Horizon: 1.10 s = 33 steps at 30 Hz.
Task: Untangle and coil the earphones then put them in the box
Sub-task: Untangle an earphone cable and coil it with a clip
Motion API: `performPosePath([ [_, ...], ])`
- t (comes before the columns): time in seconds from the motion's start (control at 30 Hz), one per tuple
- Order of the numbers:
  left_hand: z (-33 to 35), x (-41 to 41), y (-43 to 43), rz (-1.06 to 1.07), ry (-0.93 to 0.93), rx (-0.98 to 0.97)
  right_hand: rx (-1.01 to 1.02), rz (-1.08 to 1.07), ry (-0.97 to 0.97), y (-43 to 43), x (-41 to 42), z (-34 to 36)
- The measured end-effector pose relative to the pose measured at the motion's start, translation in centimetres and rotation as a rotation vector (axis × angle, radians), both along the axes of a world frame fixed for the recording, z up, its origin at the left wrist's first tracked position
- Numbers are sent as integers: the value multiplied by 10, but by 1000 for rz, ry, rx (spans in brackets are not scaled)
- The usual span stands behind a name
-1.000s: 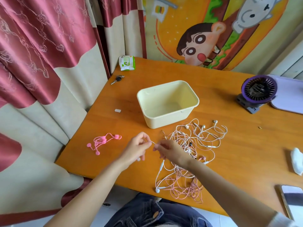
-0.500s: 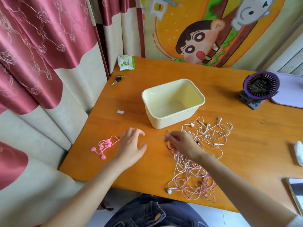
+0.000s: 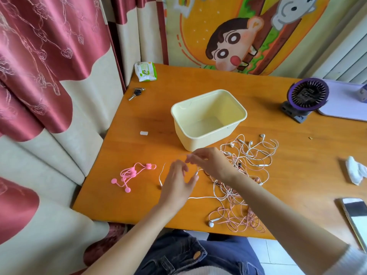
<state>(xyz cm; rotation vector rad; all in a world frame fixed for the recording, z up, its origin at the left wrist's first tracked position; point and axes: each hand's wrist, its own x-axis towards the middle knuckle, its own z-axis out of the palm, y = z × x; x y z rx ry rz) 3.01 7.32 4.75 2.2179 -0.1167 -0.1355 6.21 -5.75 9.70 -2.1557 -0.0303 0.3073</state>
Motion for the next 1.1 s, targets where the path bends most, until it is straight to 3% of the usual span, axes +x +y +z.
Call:
performPosePath([
  [0.07, 2, 3, 2, -5, -44, 57, -13, 0, 0, -1, -1, 2],
  [0.2, -2, 7, -6, -217, 54, 165, -53, 5, -4, -4, -1, 3],
  [0.4, -4, 5, -12, -44, 173, -120, -70, -217, -118, -20, -2, -7],
  [0.53, 2, 14, -13, 104, 311, -331, -48, -107, -66, -17, -21, -22],
  [0.73, 10, 13, -16, 163, 436, -448, 103, -19, 151, -11, -32, -32],
  [0.8, 13, 14, -9, 130, 419, -381, 54, 29, 166, -14, -31, -30],
  [0.9, 21, 15, 7, 133, 230, -165, -117, 81, 79, -23, -28, -27],
  [1.0, 35, 13, 16, 72, 19, -204, -147, 131, 33, -30, -28, -19],
  [1.1, 39, 17, 9, -188, 184, -321, -132, 160, -38, -27, -27, -9],
])
